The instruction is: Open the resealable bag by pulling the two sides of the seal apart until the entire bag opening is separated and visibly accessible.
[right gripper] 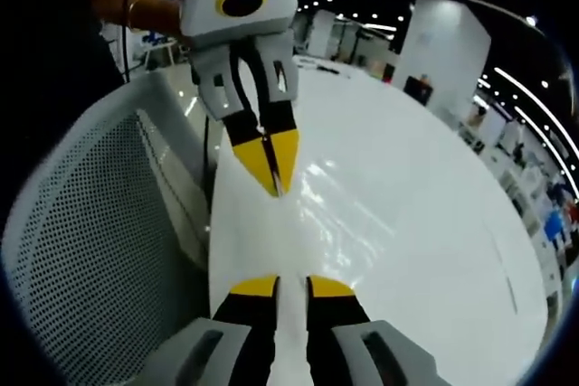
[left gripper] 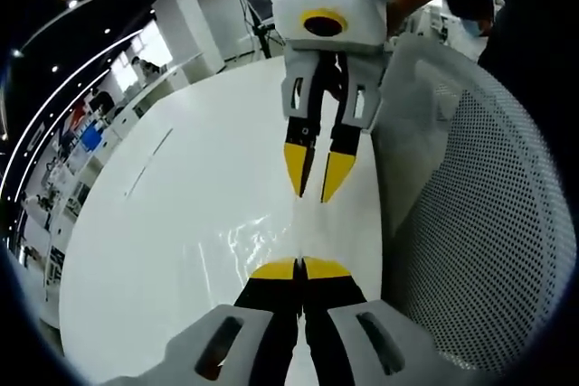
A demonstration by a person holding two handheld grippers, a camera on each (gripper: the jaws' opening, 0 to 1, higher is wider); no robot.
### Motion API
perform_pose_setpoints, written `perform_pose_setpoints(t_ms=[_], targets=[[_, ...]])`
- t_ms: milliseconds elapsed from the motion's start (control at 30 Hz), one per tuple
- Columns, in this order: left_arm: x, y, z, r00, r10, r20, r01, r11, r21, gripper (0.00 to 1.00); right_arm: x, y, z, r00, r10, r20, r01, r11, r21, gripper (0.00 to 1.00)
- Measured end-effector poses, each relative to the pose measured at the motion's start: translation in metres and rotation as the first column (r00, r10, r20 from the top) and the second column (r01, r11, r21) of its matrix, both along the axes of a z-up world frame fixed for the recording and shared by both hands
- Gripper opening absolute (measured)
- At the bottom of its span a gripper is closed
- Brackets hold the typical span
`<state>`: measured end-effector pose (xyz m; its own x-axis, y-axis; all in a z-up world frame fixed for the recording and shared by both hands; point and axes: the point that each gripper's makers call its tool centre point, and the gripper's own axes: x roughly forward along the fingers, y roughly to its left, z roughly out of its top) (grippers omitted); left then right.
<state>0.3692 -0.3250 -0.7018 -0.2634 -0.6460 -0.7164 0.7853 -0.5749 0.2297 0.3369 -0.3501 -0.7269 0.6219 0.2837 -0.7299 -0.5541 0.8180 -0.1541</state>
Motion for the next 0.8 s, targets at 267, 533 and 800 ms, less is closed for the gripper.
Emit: perform_pose_setpoints(t_ms=[267, 533, 800], targets=[[-0.003, 0.001, 0.001, 1.0, -0.012, -0.007, 0.012, 1.0, -0.003, 0.0, 0.003, 0.003, -0.005, 1.0, 0.021, -0.011, -0.021, 1.0, -0.021, 0.05], [-0.002, 0.001, -0.002, 1.0, -0.009, -0.015, 0.009, 1.0, 0.005, 0.0, 0.004, 0.008, -0.008, 0.999, 0.039, -0.02, -0.039, 0.998, -0.038, 0.0], [0.002, 0.004, -0.009, 1.0, 0.01, -0.02, -0.009, 1.0, 0.017, 0.0, 0.001, 0.01, -0.003, 0.997, 0.078, -0.017, -0.079, 0.993, -0.085, 0.0]])
